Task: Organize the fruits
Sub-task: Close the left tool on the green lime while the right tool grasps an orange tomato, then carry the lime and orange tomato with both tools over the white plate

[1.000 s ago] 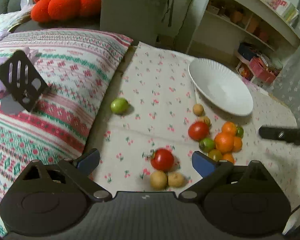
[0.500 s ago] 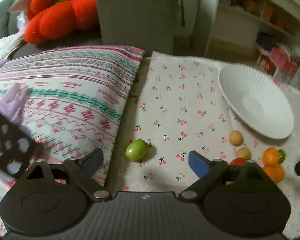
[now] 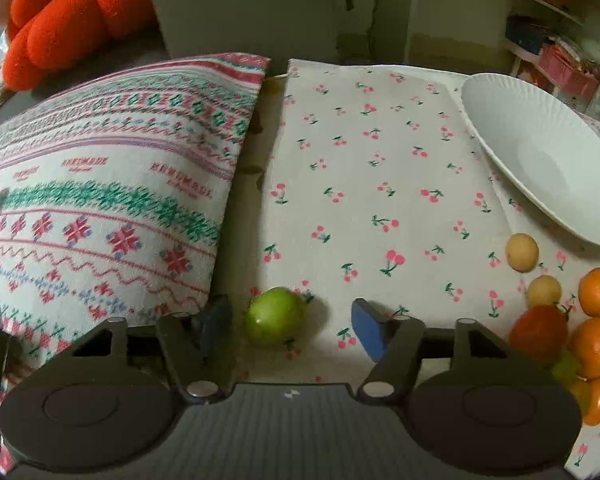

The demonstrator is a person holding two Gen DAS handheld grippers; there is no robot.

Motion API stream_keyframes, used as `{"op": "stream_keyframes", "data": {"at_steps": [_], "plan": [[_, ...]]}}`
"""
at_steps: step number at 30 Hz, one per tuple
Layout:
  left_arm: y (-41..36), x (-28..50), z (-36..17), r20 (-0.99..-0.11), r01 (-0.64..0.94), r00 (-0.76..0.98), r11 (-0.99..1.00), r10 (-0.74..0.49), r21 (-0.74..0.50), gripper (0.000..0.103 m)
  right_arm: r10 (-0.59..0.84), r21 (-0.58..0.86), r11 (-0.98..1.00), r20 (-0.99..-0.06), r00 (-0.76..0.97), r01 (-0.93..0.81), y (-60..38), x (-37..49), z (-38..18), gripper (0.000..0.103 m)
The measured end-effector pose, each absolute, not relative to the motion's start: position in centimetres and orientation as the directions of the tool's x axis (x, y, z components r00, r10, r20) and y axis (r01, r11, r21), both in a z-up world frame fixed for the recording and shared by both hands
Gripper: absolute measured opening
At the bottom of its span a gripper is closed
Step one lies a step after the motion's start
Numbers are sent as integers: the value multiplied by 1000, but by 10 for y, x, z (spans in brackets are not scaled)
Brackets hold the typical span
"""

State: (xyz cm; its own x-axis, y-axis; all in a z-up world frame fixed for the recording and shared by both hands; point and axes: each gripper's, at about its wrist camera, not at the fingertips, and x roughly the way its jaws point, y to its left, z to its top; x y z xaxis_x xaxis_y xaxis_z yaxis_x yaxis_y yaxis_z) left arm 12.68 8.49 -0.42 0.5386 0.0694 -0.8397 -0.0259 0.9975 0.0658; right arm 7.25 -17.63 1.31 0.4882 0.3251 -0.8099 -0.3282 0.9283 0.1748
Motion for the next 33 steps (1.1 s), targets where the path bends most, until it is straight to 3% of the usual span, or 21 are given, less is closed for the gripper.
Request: {"op": "stream_keyframes", "data": {"at_steps": [4,7,11,17,33], "plan": [[88,128,-4,-844,-23,537,1000,13,0,23,355,232,920,-832,426,-315,-171,74,2,60],[86,128,-3,-842,-12,539,1000,5,-2,13,365,251,917,-841,399,-311,-165,73,-3,55],[85,126,-3,-839,-6,544,1000,4,0,13,368,247,913,-843,391,-326,-161,74,-6,48],[89,123,-2,-844,-21,536,1000,-5,-19,14,362,228,911,-840,404,-342,-158,72,-9,28],[77,118,12,-838,-23,544,998,-30,-51,13,358,211,917,-808,468,-338,-169,68,5,27]]}}
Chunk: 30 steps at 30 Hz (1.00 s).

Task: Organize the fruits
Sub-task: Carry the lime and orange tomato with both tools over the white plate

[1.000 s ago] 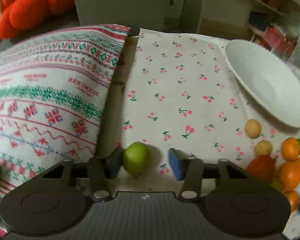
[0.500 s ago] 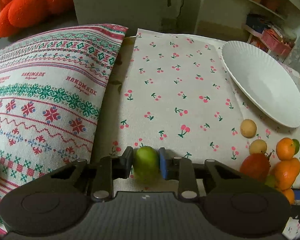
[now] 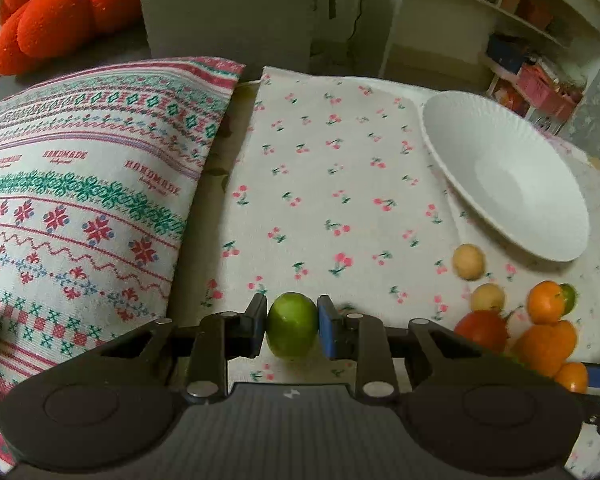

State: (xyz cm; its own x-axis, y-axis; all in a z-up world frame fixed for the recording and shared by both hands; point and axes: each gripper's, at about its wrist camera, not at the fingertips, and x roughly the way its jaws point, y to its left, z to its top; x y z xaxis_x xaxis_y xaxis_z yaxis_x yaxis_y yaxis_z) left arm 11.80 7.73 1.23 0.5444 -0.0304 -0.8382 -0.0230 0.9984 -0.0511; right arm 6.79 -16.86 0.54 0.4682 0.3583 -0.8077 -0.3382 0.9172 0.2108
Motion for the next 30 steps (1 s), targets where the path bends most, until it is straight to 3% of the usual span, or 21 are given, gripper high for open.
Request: {"op": "stream_keyframes", "data": {"at_steps": [16,26,30], "plan": [[37,114,71,-753,17,638,981,-161,-195,13,349,266,937,-706,616,-227,-221,90,51,27],[-29,142,60,-753,90,650,995,-96,-49,13,309,233,951,-701,643,-203,-231,111,53,27],[-44,158,56,-744,106,660,993,-106,-47,13,293,235,956,-706,645,-177,-238,123,51,27]]}}
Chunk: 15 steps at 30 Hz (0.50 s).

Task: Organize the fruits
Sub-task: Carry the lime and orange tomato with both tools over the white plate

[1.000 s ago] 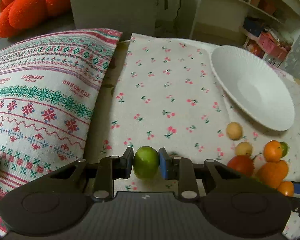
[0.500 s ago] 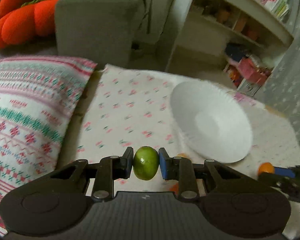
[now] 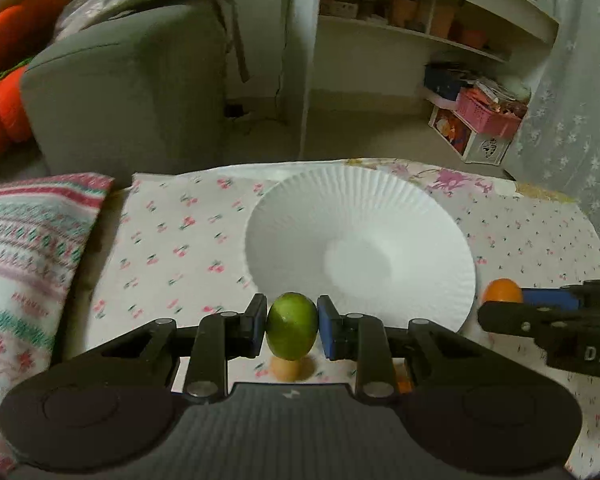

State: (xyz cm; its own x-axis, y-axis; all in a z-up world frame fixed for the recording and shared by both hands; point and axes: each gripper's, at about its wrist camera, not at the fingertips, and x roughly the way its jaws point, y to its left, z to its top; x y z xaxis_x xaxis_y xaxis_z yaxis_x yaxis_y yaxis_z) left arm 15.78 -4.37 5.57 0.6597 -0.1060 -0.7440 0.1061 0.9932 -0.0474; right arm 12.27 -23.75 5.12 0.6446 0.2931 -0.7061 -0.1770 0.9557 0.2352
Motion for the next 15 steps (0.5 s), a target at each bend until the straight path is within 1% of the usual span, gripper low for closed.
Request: {"op": "stream_keyframes", "data": {"at_steps": [3,8,15], "plan": [[-50,165,51,-738,114,662,991,-131,-73,13,291,246,956,-711,641,-162,-241,133,47,27],[-46,176,41,-735,97,652,982,-187,-164,13,312,254,950,-714,627,-183,-237,149,37,27],[-49,183,31,-731,128,647,976,-216,-175,13,312,223,950,-736,601,-219,-222,158,24,27]]}}
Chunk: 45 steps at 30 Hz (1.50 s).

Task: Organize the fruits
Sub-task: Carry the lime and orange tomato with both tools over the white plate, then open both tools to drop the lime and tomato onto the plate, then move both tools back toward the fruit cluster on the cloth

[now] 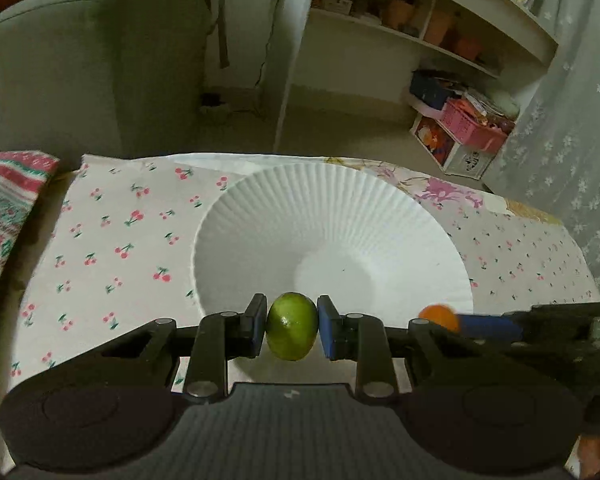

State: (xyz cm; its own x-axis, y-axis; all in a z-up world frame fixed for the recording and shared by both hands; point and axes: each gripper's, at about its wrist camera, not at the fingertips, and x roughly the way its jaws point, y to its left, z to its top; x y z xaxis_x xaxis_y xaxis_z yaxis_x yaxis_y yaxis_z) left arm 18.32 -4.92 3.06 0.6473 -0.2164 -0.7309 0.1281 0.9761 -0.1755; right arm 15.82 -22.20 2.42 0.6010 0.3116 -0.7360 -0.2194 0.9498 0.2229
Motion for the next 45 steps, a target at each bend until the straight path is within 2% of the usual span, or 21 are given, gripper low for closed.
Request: {"op": "stream_keyframes", "data": {"at_steps": [16,23,31,34,36,38,41,45], "plan": [[-61,191,18,-738,151,644,979,-200,-133,14,277,140,955,-739,614,-263,-210,163,13,27],[-62,185,25,-730,146,656,981,-194,-129,17,274,147,957,-738,617,-250,-211,160,17,28],[-66,174,36,-725,150,675,987,-139,-50,20,271,179,962,-720,638,-206,-220,152,32,31],[-62,170,40,-727,140,671,988,-145,-68,21,246,164,969,-720,649,-185,-221,148,36,44],[-60,166,44,-730,126,672,991,-126,-55,24,238,162,971,-718,654,-176,-222,146,39,56],[-59,160,48,-729,122,674,991,-119,-49,26,234,160,972,-716,657,-172,-223,143,40,62],[-58,152,52,-731,122,671,991,-119,-49,28,229,157,973,-713,663,-168,-224,137,44,68],[-55,141,61,-727,112,679,993,-106,-41,37,232,167,973,-703,673,-161,-224,128,50,75]]}}
